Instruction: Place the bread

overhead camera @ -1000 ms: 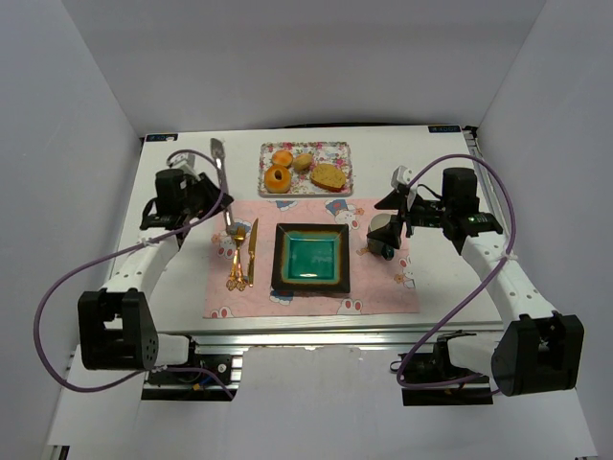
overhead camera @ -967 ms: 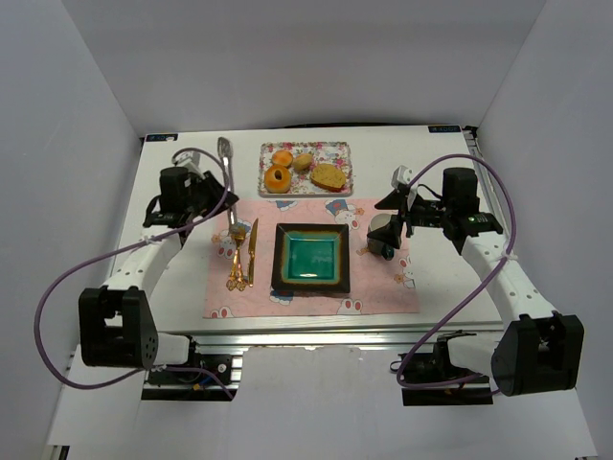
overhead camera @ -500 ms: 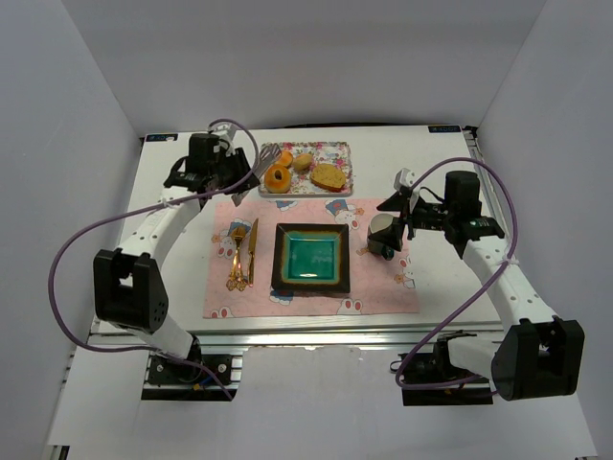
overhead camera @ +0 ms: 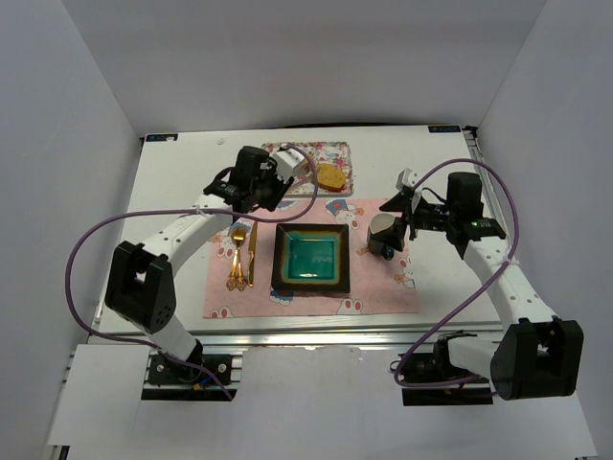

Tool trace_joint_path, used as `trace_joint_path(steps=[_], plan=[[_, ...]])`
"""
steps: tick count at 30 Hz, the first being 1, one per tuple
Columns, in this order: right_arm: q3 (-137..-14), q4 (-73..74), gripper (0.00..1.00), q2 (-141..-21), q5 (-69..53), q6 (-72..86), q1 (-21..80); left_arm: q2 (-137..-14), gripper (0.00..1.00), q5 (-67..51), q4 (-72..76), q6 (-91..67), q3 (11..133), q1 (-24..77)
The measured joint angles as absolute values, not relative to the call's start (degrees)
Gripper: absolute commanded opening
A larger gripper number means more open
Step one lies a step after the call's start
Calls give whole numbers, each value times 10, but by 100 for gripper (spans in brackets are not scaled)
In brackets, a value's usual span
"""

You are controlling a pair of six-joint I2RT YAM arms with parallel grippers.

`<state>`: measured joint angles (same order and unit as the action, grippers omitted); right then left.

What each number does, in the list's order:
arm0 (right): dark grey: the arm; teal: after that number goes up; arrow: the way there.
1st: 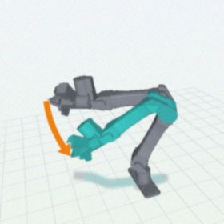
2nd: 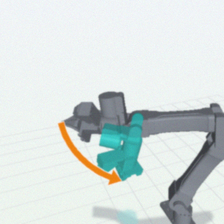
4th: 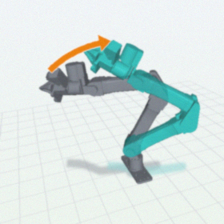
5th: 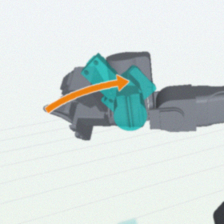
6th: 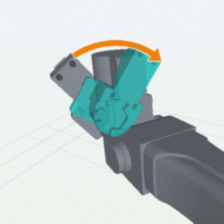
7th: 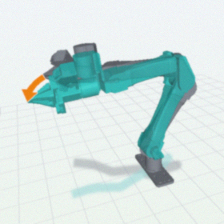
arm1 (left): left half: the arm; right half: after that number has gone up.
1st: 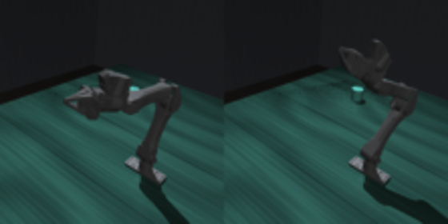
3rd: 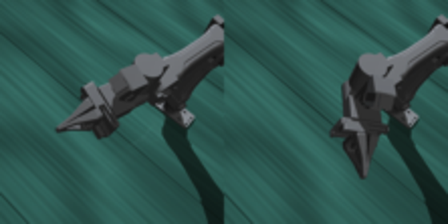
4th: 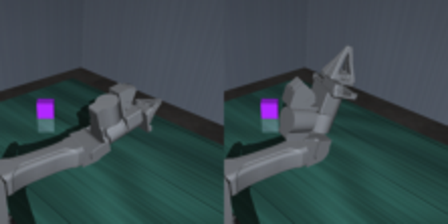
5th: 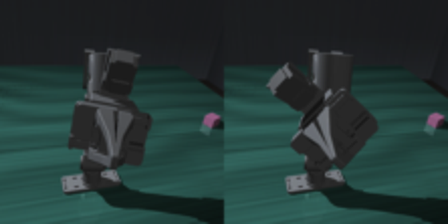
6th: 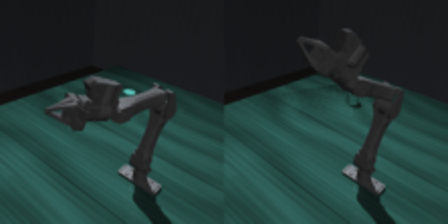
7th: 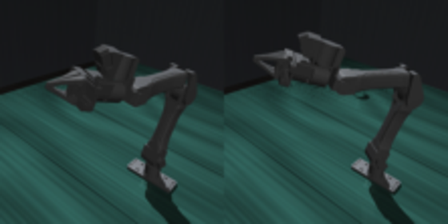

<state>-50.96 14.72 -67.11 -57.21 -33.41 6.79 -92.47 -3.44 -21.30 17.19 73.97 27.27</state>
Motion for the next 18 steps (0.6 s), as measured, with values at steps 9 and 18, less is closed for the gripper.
trace_joint_path(steps=[9, 18], plan=[[-507, 146, 87, -671, -572, -334, 59, -931, 48, 40, -175, 291, 739, 267], [-507, 144, 87, -671, -572, -334, 55, -988, 50, 54, -163, 333, 755, 267]])
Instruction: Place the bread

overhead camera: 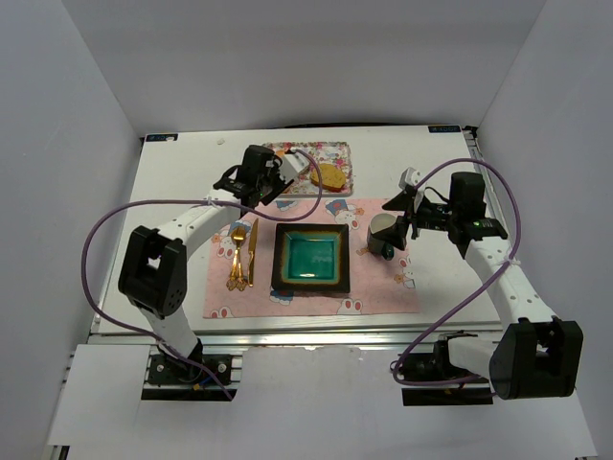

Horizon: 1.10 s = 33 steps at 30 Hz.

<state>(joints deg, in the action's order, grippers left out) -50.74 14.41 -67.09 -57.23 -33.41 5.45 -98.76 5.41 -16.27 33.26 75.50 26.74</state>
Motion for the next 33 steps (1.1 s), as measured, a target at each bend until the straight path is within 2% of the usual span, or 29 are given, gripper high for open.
trace_joint_path(steps=[33], plan=[[-507, 144, 87, -671, -576, -334, 45, -1050, 53, 73, -146, 338, 806, 267]])
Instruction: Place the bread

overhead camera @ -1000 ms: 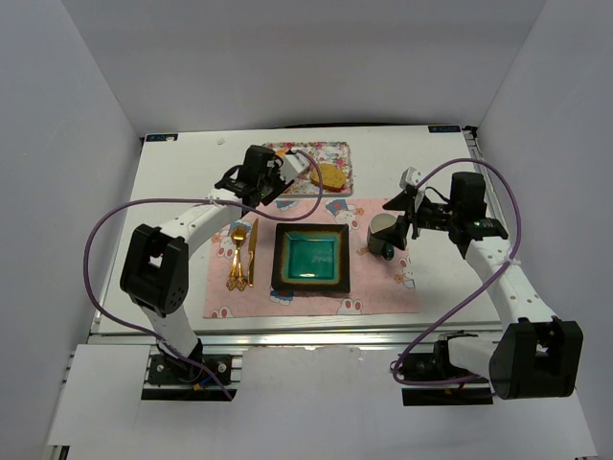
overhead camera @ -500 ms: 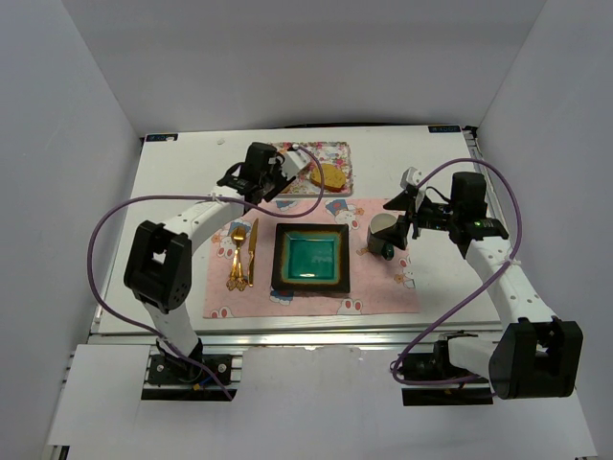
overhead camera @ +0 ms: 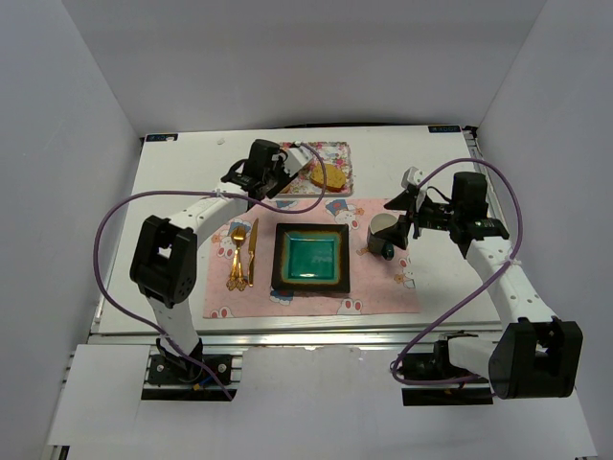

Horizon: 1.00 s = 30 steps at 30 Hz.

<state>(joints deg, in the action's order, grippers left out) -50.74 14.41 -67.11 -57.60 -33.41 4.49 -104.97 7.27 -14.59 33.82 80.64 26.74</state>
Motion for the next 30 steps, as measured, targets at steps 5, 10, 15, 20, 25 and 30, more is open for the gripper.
trace_joint_path(steps=[5, 10, 15, 20, 25, 30], plan=[[-507, 144, 87, -671, -576, -334, 44, -1051, 53, 73, -145, 336, 808, 267], [-507, 144, 87, -671, -576, -334, 44, -1059, 53, 73, -145, 336, 808, 267], [-507, 144, 87, -671, -576, -334, 44, -1074, 53, 73, -145, 334, 808, 267], [-507, 144, 87, -671, -576, -334, 43, -1086, 49, 81, -143, 329, 809, 267], [-507, 144, 87, -671, -576, -334, 40, -1087, 28, 86, -139, 319, 815, 267], [-507, 144, 87, -671, -578, -334, 38, -1086, 11, 86, -137, 307, 817, 267]])
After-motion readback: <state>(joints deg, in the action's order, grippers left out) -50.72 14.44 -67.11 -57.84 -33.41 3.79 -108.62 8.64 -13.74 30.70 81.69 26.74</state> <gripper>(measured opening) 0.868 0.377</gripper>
